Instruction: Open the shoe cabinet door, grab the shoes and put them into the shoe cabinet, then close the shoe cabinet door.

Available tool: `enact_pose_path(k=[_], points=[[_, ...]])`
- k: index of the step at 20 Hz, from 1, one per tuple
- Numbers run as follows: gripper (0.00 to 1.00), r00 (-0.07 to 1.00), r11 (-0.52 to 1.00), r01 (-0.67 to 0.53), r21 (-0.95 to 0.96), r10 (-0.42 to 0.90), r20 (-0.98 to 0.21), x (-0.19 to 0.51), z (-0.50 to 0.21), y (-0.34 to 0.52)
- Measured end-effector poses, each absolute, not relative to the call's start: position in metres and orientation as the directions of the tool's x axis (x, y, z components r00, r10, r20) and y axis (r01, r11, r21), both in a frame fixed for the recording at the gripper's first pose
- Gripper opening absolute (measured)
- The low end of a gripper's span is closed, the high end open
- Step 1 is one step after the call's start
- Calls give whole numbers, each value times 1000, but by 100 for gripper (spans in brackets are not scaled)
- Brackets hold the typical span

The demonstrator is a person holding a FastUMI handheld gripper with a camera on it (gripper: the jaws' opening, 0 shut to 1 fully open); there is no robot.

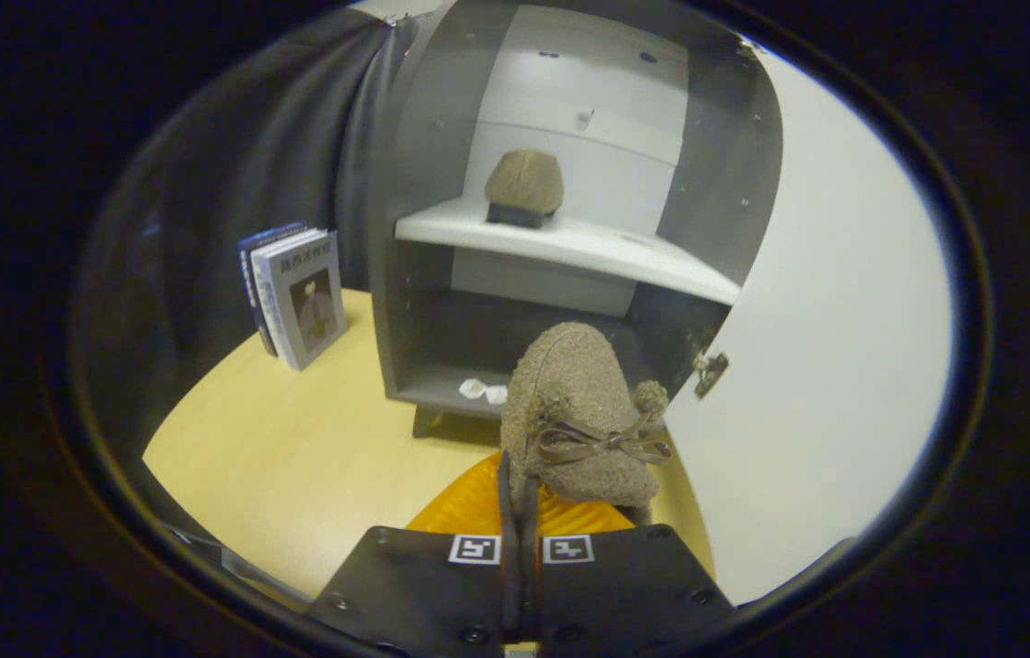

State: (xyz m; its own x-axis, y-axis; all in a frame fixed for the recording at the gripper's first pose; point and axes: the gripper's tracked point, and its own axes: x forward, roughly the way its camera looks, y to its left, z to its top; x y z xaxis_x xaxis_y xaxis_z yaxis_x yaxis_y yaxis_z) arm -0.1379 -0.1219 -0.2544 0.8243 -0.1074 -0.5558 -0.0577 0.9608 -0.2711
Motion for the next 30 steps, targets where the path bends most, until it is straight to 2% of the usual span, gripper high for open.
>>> enact_pose_path(k=[8,16,22,30], points=[[2,906,930,14,-366,-166,-388,-34,-151,-157],[2,923,908,31,-418,-186,-337,56,-113,-170],[2,921,908,46,-416,-200,-334,110,-105,-181],[2,896,900,28,-434,-215,-388,149,-140,-189]])
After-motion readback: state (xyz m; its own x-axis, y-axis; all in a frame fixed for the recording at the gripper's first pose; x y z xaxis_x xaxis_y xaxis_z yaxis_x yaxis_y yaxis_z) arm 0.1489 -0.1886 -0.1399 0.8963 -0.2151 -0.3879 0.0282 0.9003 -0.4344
